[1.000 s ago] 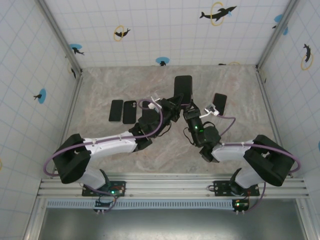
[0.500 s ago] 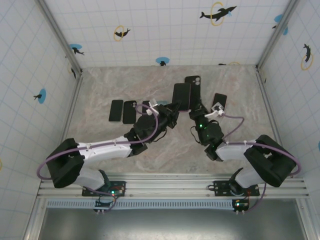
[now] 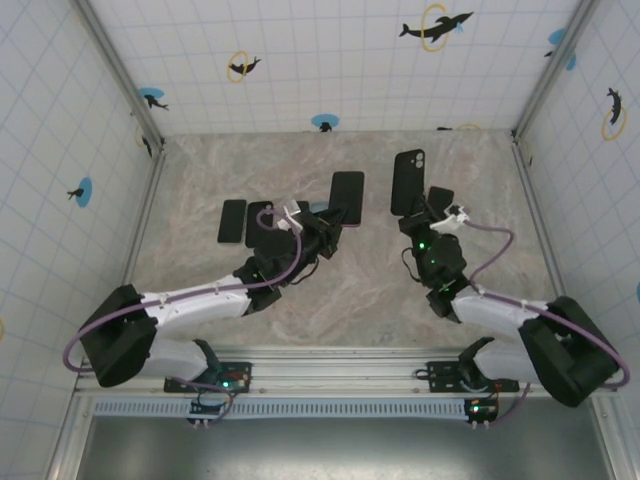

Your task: Take the phone out of the phone case

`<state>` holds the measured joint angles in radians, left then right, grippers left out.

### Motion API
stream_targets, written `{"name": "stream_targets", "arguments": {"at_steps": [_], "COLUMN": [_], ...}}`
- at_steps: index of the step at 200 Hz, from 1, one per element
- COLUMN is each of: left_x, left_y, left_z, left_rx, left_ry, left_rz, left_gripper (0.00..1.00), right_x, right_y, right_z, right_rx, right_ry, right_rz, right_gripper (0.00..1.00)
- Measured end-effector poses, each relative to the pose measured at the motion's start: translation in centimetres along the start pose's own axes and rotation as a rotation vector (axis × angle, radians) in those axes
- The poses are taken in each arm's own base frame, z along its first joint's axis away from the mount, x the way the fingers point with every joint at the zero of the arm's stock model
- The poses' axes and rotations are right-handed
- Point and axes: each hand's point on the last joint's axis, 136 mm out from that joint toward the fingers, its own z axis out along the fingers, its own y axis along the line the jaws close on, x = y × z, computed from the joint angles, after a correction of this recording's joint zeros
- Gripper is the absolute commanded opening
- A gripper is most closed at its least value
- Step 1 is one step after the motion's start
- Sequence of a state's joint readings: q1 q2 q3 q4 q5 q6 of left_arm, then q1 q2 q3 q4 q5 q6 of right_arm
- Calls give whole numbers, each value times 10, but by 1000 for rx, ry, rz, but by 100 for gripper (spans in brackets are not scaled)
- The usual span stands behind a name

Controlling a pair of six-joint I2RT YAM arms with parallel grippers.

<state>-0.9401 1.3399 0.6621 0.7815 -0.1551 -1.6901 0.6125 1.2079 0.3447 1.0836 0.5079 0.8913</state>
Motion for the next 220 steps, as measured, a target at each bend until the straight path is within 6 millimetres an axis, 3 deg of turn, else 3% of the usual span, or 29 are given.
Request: {"name": "stream_targets", "arguments": {"at_steps": [43,72,125,172,220], "left_x": [-15,-26,-45,-55,-56], "left_y": [66,101,145,182,200], "left_z": [21,41,69,84,90], "left_rx": [-152,-229,-287,-346,-359], "left_ry": [-11,-21,-45,-62,-68], "left_rz": [65,85,77,39,-16], "left_gripper": [0,0,0,0,0], "right_x": [2,16,31,40,46], "right_y": [-4,-24,-63,-76,-90], "right_z": [-6,-14,-24,-24,-24], "right_rx": [-2,34,143,191,233], "right_ry": [114,188,252,279,296], "right_rz": [61,124,273,333,357], "right_gripper": [0,0,0,0,0]}}
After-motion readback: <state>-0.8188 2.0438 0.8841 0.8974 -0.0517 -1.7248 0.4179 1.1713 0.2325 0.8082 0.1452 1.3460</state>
